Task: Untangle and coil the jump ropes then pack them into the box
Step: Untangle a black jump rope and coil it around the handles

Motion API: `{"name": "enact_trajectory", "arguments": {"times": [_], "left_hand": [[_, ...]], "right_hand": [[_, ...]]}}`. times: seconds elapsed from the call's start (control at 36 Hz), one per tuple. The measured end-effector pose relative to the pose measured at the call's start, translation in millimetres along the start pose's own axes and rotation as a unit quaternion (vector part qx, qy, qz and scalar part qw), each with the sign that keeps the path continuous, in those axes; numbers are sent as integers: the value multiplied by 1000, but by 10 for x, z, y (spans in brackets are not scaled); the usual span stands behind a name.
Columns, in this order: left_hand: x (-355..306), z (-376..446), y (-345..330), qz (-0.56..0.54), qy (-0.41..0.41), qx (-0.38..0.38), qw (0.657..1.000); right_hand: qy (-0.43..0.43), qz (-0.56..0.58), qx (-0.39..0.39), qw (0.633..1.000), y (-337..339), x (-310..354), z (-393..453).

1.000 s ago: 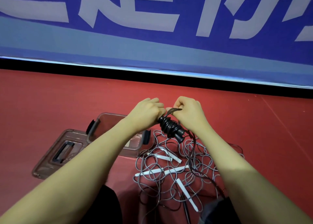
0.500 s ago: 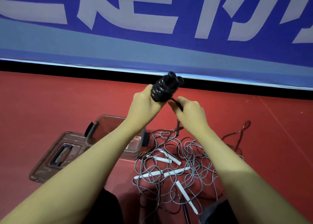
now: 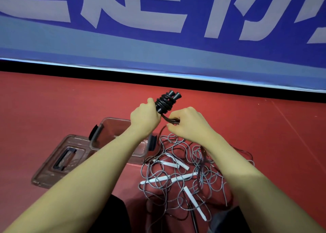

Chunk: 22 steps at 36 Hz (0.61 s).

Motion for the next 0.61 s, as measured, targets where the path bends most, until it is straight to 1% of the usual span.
{"name": "enact_trajectory", "arguments": {"times": [0.06,0.11,0.19,0.25,0.31,0.39,0.44,0.53,0.61], "left_hand": [[5,-9,-6,33,-7,4,999],[7,-17,-39,66,-18,23,997],[-32,-27,-88,126,-57,59,989],[-82,-31,-100,166,-89,80,979],[-146,-38,-109,198,-124,95,968],[-229,-41,-116,225,-170,105,954],[-241,-26,-100,234,-182,97,950],[-238,-15,-99,243,-190,69,949],[-243,-26,-92,234,-181,47,954]], "right_hand": [[12,-9,6,1000,35,9,-1],[38,-55,5,998,50,46,-12],[83,-159,-43,983,55,95,-30],[93,-185,-74,976,59,91,-40],[76,-168,-86,979,67,53,-28],[13,-150,-69,986,47,-45,36],[-8,-122,-57,991,31,-96,66],[-13,-87,-48,995,46,-134,70],[-41,-27,-46,998,98,-192,62]]}}
Point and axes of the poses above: each hand's wrist, its own z-axis towards the middle knuckle, its own y-axis out of the back of the hand, x = y × z, the point moved 5 cm from there along z, towards the middle knuckle, and after that the axes turned 13 degrees about -y, right-handed, at the moved point
